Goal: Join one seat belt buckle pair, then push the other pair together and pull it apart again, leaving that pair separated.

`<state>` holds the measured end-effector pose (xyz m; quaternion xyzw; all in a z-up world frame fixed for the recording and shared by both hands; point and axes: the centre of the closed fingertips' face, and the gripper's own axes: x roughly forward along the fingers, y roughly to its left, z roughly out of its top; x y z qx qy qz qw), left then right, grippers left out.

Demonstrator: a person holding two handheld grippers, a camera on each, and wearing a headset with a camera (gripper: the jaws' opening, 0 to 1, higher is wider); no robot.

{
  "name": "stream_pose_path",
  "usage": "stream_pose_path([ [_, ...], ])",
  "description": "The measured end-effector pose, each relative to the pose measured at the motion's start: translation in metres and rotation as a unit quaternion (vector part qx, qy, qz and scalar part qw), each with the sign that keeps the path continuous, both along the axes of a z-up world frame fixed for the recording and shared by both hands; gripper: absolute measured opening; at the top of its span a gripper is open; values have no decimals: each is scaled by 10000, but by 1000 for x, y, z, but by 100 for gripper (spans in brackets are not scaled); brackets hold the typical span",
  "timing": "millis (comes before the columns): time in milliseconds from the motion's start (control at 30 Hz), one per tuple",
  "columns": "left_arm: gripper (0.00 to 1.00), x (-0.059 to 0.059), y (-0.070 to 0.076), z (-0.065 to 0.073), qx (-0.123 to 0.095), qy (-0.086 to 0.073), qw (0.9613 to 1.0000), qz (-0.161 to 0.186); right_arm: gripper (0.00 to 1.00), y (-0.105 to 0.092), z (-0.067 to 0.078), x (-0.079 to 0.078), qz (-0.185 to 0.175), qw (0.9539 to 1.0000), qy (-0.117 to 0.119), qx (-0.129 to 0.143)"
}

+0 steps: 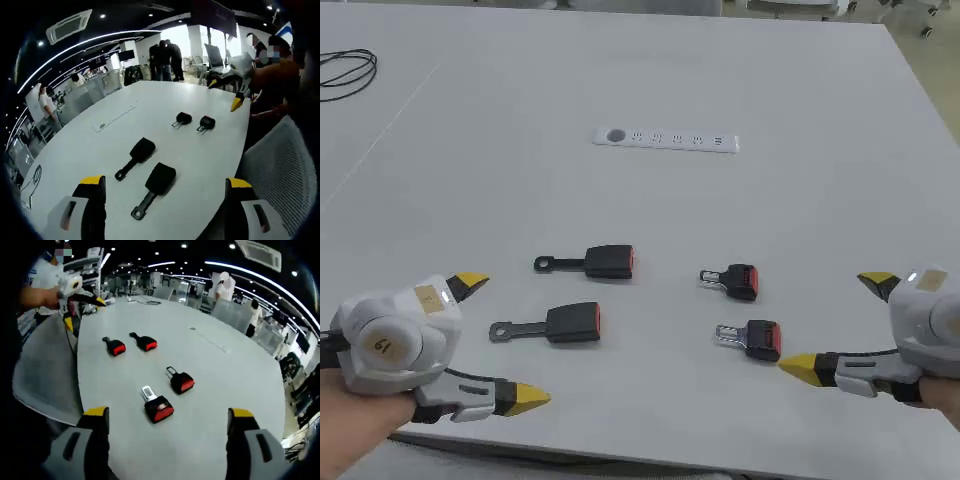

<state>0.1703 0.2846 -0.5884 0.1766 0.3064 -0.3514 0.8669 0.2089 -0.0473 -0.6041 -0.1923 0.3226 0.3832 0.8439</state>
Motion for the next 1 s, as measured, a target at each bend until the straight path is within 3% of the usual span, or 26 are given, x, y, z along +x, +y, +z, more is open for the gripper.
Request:
stream_pose_path([
  [100,100,-3,-2,-1,-29,-10,10000,-5,97,2,-2,-1,99,9999,16,-42],
  [267,100,-9,-7,-5,-51,116,9999,56,97,1,1,-4,103,9999,29,-55],
  [367,100,-10,-13,1,-89,-2,10000,-19,97,1,2,-4,77,9999,-56,-30],
  [500,100,-18,-15,-1,21,69,9999,-107,97,0,-3,-8,-38,10000,21,-10],
  [600,100,-17,-14,5,-12,-28,10000,-72,97,5,-1,-11,45,10000,-23,20],
  [733,100,-15,-9,7,-85,-51,9999,113,97,4,1,-12,110,9999,-54,-73],
  [1000,100,-11,-2,7,-95,-80,9998,158,100,0,7,-6,59,9997,-210,-87],
])
